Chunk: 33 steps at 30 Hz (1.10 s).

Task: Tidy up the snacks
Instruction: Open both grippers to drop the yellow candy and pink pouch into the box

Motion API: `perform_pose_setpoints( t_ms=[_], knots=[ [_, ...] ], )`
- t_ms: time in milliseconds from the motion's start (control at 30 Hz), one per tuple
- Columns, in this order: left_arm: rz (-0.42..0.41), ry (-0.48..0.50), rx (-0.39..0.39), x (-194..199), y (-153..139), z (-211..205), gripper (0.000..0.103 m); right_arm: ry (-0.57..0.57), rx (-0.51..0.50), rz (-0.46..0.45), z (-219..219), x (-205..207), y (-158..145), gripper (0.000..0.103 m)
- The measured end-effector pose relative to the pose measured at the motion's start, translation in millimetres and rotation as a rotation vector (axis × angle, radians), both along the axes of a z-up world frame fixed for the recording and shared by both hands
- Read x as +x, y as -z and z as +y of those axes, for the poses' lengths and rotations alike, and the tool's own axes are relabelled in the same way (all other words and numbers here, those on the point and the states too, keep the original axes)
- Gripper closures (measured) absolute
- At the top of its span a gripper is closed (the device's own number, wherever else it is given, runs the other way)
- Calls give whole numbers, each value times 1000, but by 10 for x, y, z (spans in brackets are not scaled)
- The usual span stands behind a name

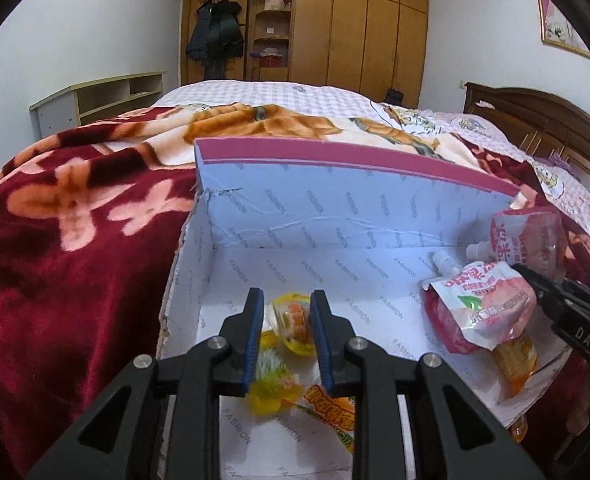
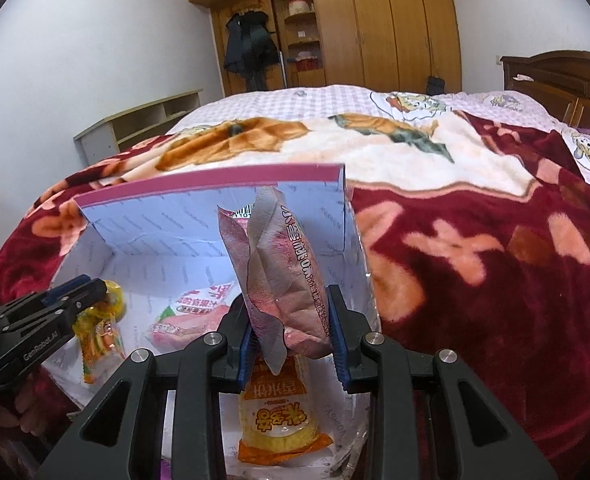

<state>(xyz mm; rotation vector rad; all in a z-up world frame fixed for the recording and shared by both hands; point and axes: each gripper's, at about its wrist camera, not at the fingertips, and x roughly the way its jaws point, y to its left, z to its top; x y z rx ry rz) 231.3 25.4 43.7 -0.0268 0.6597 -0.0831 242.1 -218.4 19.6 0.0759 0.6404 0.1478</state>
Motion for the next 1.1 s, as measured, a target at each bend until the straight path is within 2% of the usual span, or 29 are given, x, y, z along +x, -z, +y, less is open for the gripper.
perform_pose_setpoints(
  t_ms=[133,233,367,533,867,1100],
  knots=[
    [6,22,-5,-8,-4,-48,64,-2,16,3,-21,-42,8,70],
    [9,26,-6,-22,-5,-74,57,-3,6,-2,-23,-81,-15,60],
    [12,16,0,-41,3,-75,50,3,30,-9,-50,-165,-70,54],
    [9,10,1,-110,-24,-65,47,-5,37,-17,-36,-269,-127,47],
    [-17,24,1,-362,-193,-56,38,-23,47,-65,11,-561,-292,46],
    [-34,22,12,-622,-324,-30,37,-37,57,-86,42,-792,-362,46]
  ],
)
